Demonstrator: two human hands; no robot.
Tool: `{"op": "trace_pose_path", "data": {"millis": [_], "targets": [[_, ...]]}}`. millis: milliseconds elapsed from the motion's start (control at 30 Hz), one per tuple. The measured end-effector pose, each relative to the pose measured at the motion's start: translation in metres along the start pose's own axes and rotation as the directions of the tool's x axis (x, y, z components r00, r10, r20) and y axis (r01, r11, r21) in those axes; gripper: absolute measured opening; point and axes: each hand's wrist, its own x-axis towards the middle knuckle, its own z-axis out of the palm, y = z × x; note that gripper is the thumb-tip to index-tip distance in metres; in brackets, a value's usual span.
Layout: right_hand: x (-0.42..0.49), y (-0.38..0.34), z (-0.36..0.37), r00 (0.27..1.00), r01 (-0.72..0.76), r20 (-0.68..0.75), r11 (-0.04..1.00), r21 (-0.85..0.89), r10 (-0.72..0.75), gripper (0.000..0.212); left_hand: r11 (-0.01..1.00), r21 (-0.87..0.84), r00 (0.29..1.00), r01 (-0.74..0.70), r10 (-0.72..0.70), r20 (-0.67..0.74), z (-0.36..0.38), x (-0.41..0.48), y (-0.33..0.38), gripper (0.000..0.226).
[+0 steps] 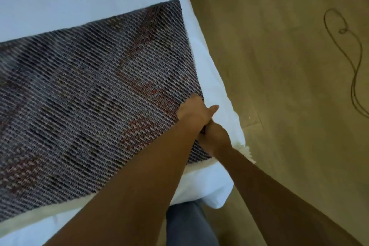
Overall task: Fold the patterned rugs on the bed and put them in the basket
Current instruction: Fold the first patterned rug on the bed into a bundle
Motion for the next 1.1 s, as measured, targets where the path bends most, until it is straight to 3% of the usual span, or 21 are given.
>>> {"op": "trace_pose_path", "data": {"millis": [67, 233, 433, 733, 833, 933, 1100], "targets": [[-0.006, -0.007, 0.006, 0.995, 0.085, -0.037, 0.991, -0.105, -0.089, 0.038, 0.998, 0.014, 0.998, 0.06, -0.06, 0.001, -0.002, 0.008, 0.004, 0.071], [-0.02, -0.027, 0.025, 0.978, 0.188, -0.079, 0.979, -0.077, -0.194, 0.05, 0.999, -0.019, 0.996, 0.039, -0.041, -0.075, -0.022, 0.022, -0.011, 0.029], [-0.036, -0.069, 0.052, 0.94, 0.277, -0.191, 0.959, -0.066, -0.284, 0.033, 0.986, -0.166, 0.989, -0.019, -0.006, -0.149, -0.062, 0.014, -0.069, 0.021], [-0.078, -0.215, 0.151, 0.931, 0.362, -0.013, 0.925, -0.119, -0.366, 0.035, 0.969, -0.235, 0.952, -0.077, 0.002, -0.306, -0.153, -0.024, -0.25, 0.03], [-0.094, -0.277, 0.2, 0.932, 0.363, 0.031, 0.924, -0.122, -0.362, 0.035, 0.947, -0.312, 0.958, -0.083, -0.011, -0.288, -0.182, -0.042, -0.329, 0.021], [-0.107, -0.331, 0.249, 0.937, 0.345, 0.109, 0.93, -0.127, -0.332, 0.035, 0.925, -0.379, 0.958, -0.017, -0.094, -0.271, -0.202, -0.056, -0.403, 0.023], [-0.132, -0.394, 0.322, 0.91, 0.377, 0.249, 0.911, -0.169, -0.331, 0.033, 0.902, -0.43, 0.909, 0.03, -0.203, -0.363, -0.21, -0.077, -0.513, 0.028]]}}
